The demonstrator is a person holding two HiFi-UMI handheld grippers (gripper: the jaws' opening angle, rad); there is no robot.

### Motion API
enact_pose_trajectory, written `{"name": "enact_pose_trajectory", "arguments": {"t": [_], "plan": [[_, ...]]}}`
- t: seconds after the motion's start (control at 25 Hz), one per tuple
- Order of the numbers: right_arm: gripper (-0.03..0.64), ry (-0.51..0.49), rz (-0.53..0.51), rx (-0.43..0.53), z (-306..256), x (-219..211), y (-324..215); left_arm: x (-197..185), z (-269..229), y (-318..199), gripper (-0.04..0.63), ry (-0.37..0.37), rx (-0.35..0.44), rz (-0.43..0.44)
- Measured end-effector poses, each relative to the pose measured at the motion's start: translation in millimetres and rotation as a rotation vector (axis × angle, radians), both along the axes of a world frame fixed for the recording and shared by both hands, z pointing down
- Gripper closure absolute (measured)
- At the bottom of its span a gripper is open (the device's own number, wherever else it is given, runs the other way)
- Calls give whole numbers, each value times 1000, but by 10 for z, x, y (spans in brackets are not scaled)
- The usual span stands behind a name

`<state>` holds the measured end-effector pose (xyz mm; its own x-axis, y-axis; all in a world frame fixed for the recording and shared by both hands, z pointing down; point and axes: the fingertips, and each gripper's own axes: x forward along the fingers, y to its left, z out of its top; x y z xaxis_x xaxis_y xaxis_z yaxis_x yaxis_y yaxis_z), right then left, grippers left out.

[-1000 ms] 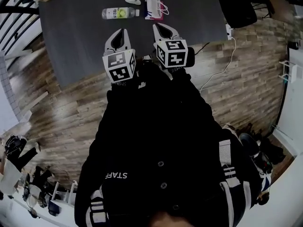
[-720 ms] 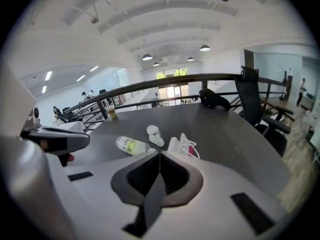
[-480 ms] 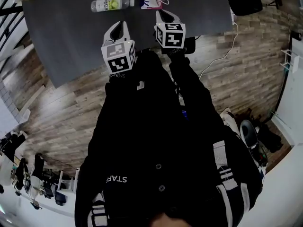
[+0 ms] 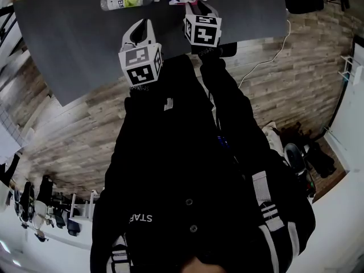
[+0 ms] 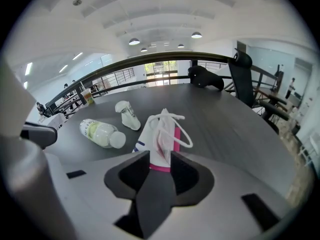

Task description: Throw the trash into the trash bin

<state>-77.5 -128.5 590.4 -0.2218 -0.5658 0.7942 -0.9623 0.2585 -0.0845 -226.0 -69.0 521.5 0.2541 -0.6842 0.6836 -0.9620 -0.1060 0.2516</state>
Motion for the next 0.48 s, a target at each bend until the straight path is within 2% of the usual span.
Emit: {"name": "enact_pose_trajectory", "arguments": {"t": [0.36,0.48], "plan": [[483,47,-41,21,105,-18,-195,65,89,-156,595,-11,-15,18],[558,80,-62,39,104,-3,-210,111,85,-168,595,-15,-16,27]]}}
